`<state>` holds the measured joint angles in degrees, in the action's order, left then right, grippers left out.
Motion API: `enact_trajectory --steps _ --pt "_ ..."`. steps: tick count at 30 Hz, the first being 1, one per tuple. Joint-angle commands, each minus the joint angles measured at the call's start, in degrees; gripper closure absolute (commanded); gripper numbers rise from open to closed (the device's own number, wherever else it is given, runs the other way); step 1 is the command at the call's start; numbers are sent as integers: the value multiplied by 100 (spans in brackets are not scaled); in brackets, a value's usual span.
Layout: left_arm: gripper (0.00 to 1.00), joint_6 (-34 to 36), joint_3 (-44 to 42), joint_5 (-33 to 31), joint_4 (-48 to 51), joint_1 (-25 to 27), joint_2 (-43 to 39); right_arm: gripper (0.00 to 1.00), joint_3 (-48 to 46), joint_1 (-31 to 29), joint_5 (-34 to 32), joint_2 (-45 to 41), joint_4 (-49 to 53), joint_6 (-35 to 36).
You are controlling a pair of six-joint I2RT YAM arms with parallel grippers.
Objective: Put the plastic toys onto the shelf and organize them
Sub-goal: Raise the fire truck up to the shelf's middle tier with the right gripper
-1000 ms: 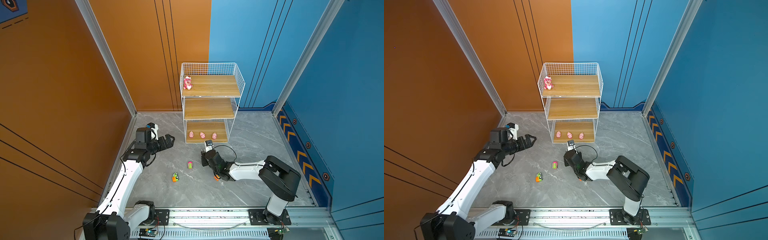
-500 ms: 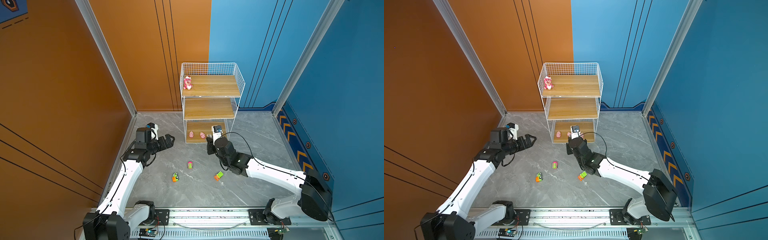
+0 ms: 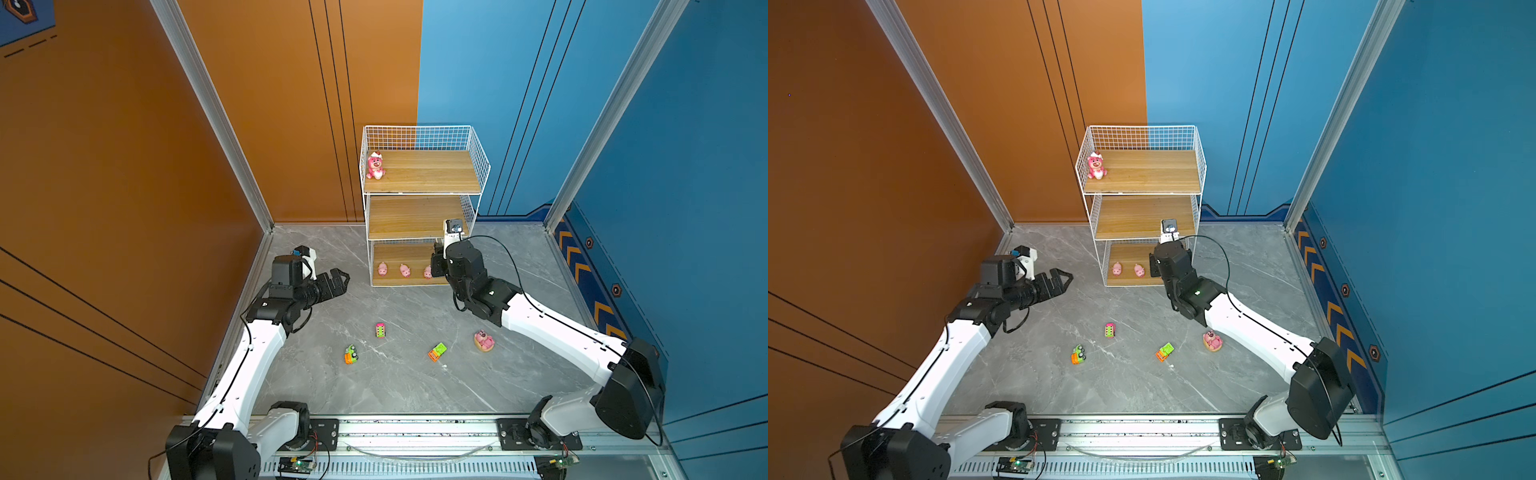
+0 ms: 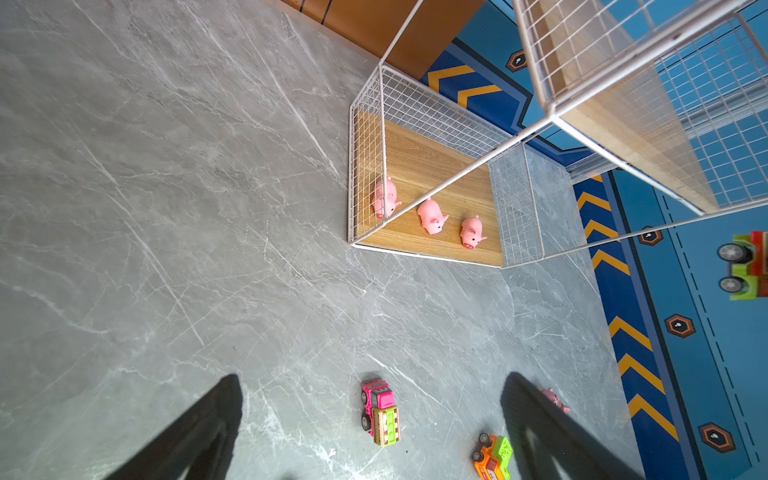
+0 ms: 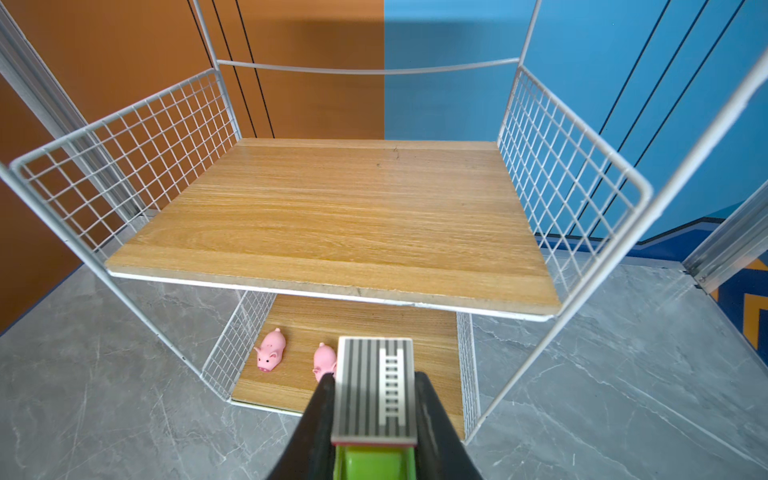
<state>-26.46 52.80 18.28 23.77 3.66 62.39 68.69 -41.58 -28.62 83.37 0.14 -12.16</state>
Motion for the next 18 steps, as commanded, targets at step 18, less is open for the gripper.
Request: enact_trajectory --steps 18 --pt "2 -6 -61 132 -21 -9 2 76 367 395 -328 469 -798 262"
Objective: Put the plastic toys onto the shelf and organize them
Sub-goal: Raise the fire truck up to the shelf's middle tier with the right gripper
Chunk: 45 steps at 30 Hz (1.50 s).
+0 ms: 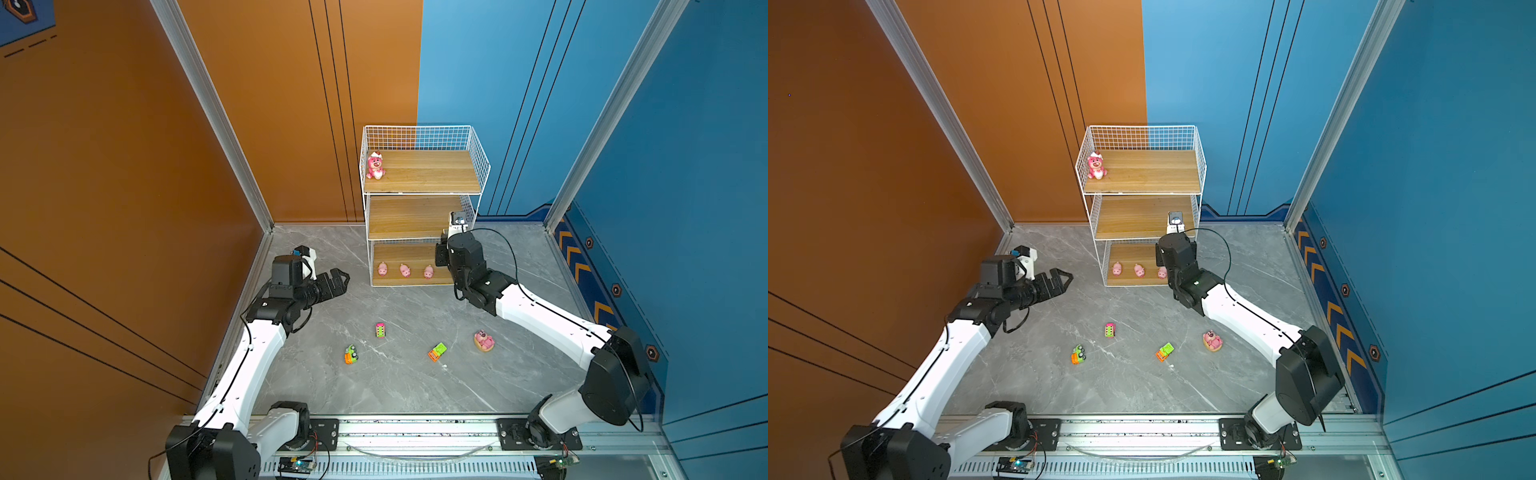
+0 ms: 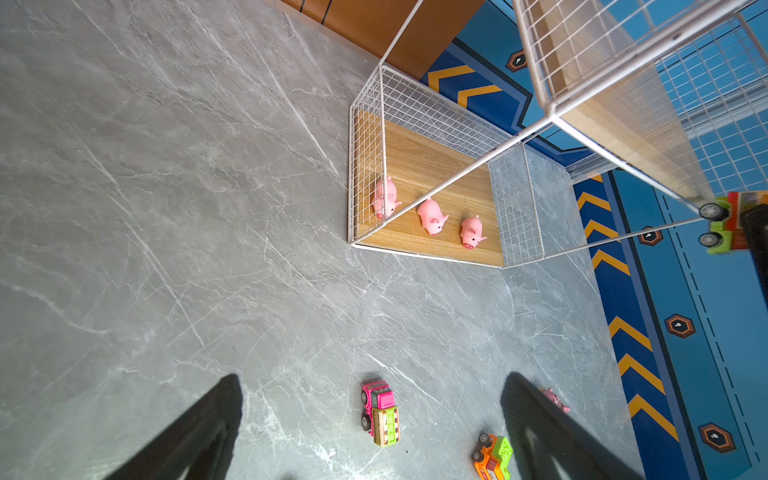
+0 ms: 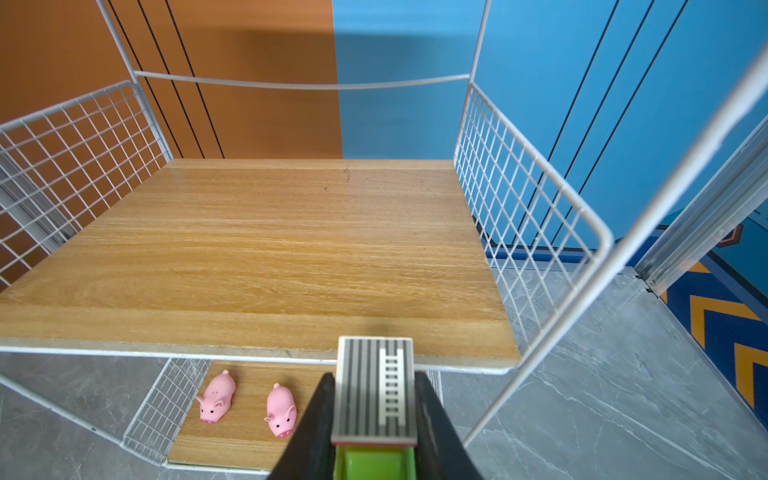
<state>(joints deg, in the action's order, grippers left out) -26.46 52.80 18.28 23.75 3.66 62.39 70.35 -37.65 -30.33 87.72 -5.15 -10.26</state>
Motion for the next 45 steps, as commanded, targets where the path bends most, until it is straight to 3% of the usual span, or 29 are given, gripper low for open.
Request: enact_trajectory --steps 1,45 --pt "2 -8 -66 124 -19 -14 -3 76 208 -7 -181 47 -308 68" --pt "2 -21 -55 197 -17 -50 -42 75 660 52 -897 1035 -1649 302"
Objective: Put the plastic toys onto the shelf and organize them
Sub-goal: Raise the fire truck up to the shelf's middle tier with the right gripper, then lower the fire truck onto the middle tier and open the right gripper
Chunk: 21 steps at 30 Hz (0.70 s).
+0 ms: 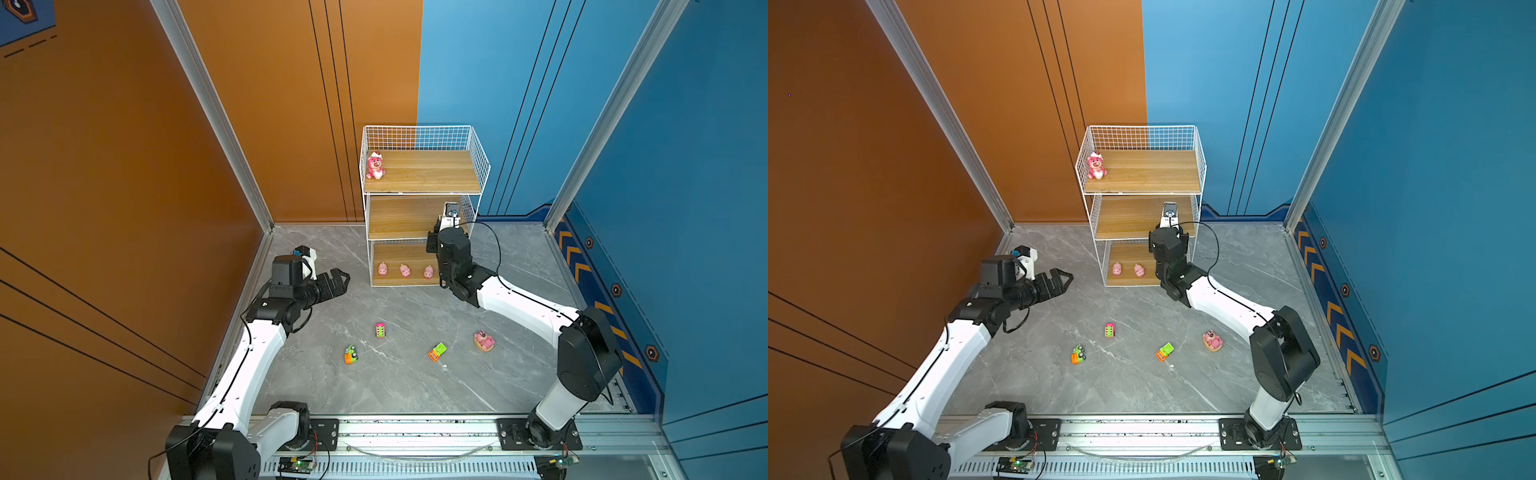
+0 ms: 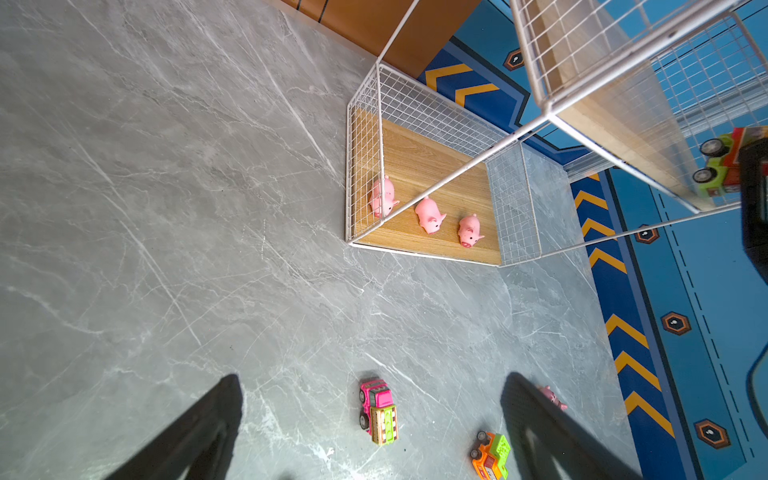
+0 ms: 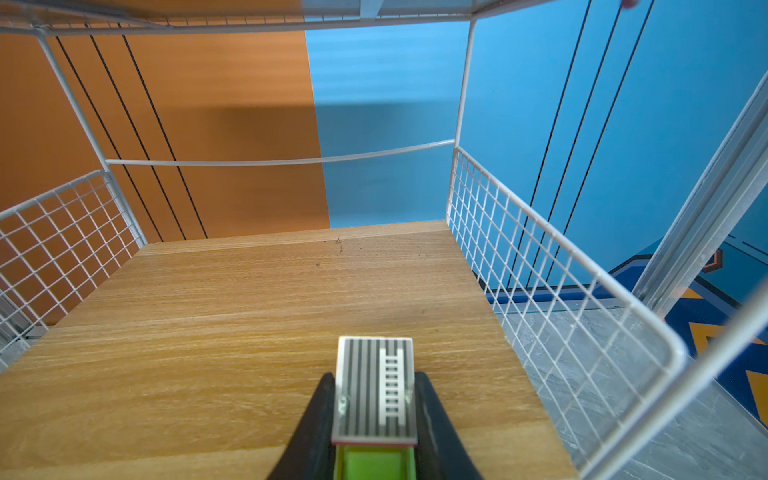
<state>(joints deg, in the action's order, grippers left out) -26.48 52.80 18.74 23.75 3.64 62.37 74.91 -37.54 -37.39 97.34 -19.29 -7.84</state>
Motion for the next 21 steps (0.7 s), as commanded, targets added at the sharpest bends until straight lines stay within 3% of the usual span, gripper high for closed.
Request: enact_trajectory --steps 1,13,21 --pt "2 -15 -54 150 -19 -52 -41 75 212 49 -199 99 -242 48" --pt "2 -14 -58 145 -19 -65 -23 74 364 170 -173 339 -162 1" --pt "2 -21 -48 146 -19 -65 42 60 439 227 -59 370 -21 -60"
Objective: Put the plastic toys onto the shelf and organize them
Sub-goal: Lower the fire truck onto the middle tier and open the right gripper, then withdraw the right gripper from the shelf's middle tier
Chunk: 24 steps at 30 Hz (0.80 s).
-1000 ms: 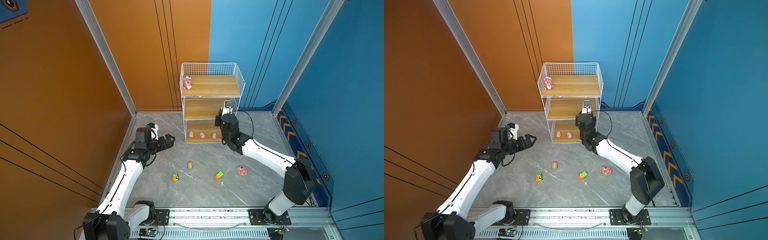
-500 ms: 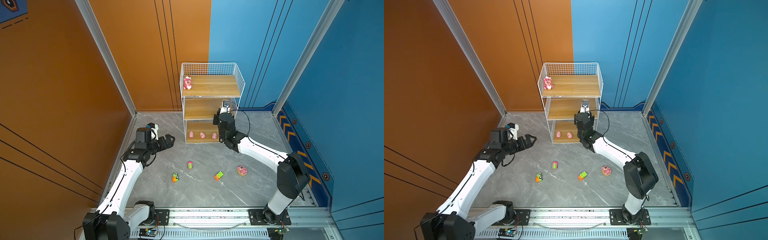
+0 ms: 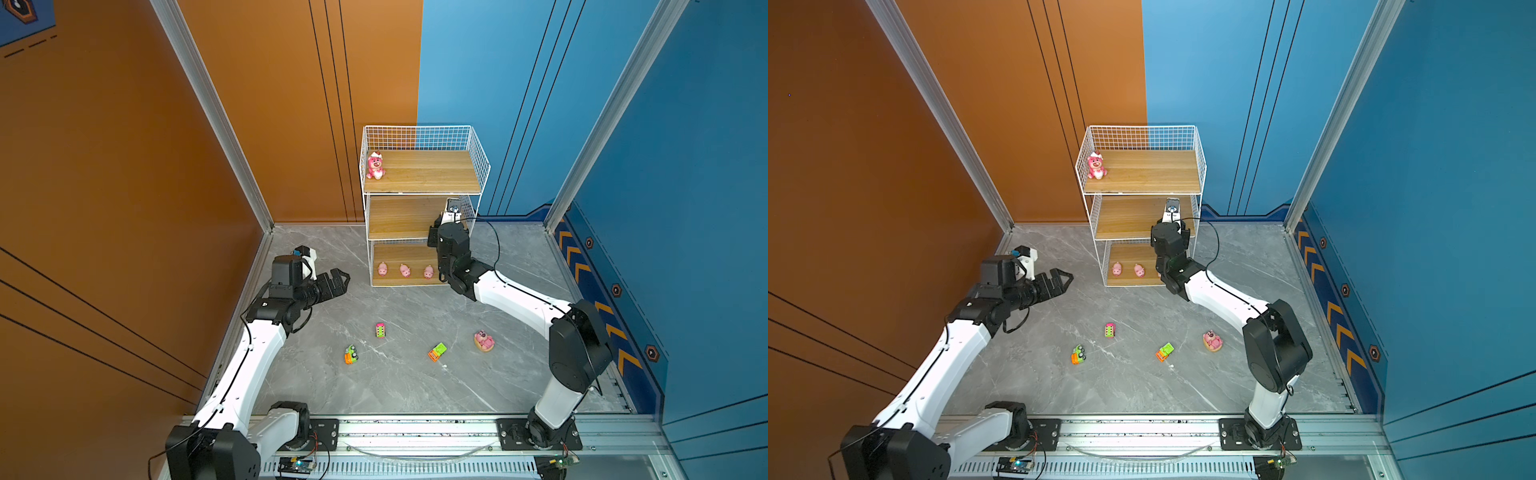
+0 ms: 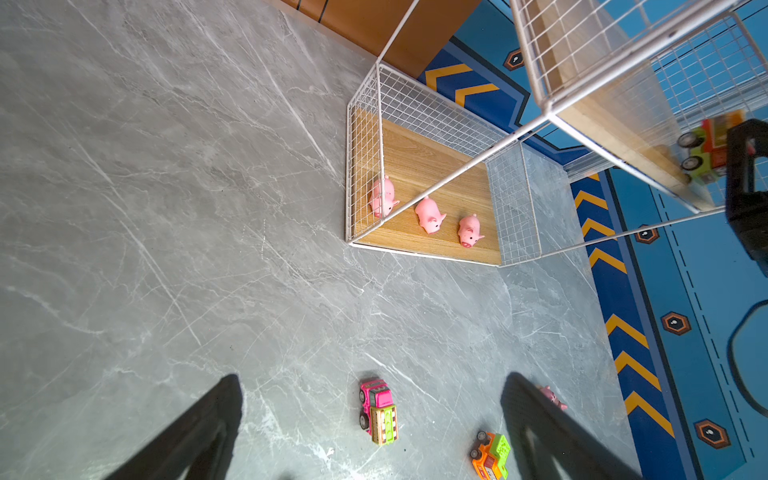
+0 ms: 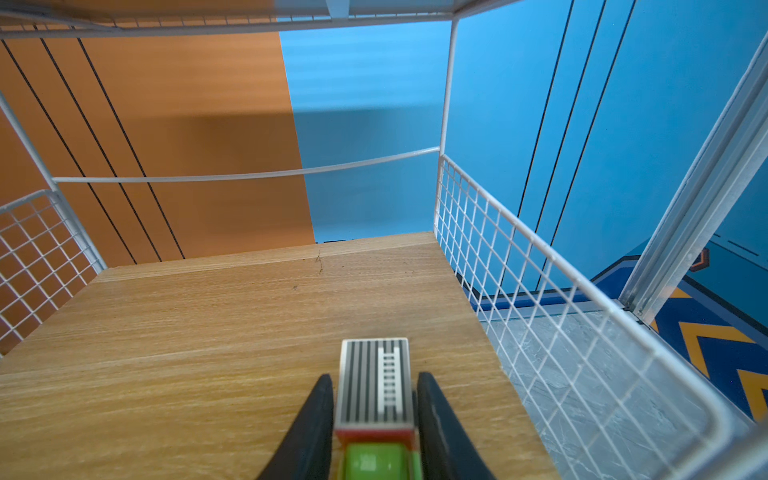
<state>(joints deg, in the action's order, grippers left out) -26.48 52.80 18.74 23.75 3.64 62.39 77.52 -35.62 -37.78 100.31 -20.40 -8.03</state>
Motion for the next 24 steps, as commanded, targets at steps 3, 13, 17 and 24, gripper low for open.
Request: enact_trajectory --steps 3,13,17,24 --pt "2 -20 -55 142 -20 -70 54 57 183 37 29 14 133 -49" --pt "2 -24 -52 141 -20 -74 94 44 97 47 278 -244 232 -47" --pt "2 -30 -46 144 -28 -74 89 39 58 49 332 -310 282 -28" --pt "2 -21 -56 141 -28 -73 80 30 -89 47 357 -481 269 -24"
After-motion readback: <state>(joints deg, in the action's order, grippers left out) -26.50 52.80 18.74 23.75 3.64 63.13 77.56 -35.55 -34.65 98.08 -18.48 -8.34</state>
